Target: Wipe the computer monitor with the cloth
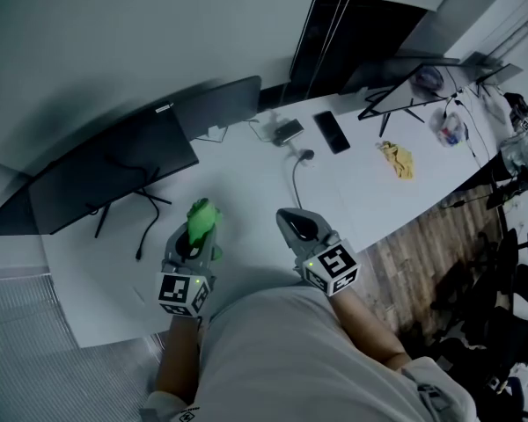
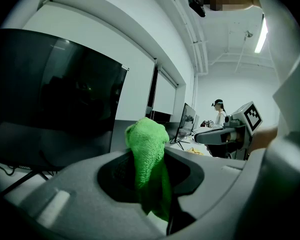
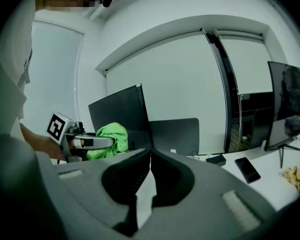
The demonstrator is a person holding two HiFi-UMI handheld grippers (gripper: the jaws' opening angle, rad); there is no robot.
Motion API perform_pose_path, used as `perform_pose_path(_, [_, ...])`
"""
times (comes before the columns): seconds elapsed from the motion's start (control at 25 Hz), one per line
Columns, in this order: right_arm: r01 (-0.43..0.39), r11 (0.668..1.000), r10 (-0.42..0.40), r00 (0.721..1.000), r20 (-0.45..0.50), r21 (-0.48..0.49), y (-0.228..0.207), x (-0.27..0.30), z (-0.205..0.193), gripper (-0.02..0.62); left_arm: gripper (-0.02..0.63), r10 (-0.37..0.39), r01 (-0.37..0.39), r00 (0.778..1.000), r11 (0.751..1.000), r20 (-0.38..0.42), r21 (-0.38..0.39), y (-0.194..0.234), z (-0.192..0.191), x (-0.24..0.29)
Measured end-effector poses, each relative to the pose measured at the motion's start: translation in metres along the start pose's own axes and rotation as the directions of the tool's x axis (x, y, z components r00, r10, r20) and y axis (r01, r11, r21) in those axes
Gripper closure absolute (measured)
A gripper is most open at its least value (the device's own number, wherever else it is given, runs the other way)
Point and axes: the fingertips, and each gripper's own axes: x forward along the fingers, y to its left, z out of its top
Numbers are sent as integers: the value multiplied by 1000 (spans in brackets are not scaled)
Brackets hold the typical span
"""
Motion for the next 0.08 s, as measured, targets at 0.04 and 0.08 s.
perform_pose_path(0.04, [-1,1000,1,1000,0,-2,-1,1,1,592,500,0,0,1000,1000,1,2,0,1,1])
perform_pose_path(0.08, [-2,1000,2,1000,0,-4,-2,2,3,592,500,0,0,1000,1000,2,5,1,3,3])
